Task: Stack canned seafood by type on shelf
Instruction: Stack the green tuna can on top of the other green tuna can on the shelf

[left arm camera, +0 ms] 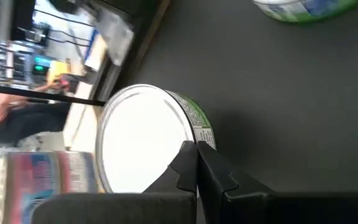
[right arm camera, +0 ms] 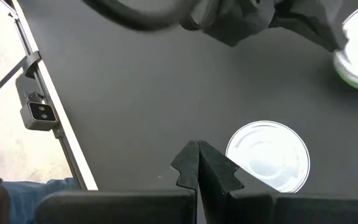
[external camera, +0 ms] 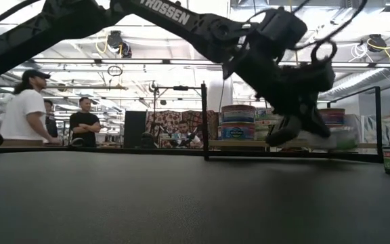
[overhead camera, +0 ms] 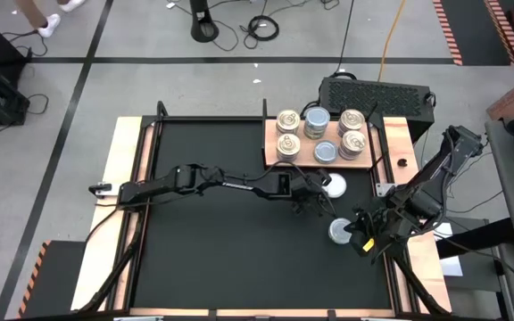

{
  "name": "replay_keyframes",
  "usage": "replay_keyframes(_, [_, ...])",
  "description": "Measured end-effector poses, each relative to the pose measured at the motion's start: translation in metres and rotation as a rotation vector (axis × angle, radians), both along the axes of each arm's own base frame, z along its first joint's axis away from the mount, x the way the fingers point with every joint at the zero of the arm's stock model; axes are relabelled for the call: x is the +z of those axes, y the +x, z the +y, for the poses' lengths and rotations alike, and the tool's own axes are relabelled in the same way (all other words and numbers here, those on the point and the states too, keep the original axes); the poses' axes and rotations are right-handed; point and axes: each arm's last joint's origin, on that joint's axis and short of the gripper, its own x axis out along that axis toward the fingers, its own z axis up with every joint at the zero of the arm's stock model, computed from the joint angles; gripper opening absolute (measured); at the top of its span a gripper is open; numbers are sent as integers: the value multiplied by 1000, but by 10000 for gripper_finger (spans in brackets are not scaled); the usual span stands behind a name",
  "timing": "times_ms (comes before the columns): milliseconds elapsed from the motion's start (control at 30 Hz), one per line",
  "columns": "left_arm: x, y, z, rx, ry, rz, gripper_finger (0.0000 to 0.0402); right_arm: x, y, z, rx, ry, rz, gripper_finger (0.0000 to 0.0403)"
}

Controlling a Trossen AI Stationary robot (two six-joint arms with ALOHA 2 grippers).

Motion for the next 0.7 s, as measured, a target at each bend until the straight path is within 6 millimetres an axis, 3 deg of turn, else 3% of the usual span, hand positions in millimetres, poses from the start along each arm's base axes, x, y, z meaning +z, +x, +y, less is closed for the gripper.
replay_keyframes(467, [50, -6, 2, 27, 15, -25, 0, 0, 0, 0, 2, -6, -7, 0])
replay_keyframes(700, [64, -12, 28, 96, -11, -37, 0, 1, 2, 0, -21, -27, -50, 0])
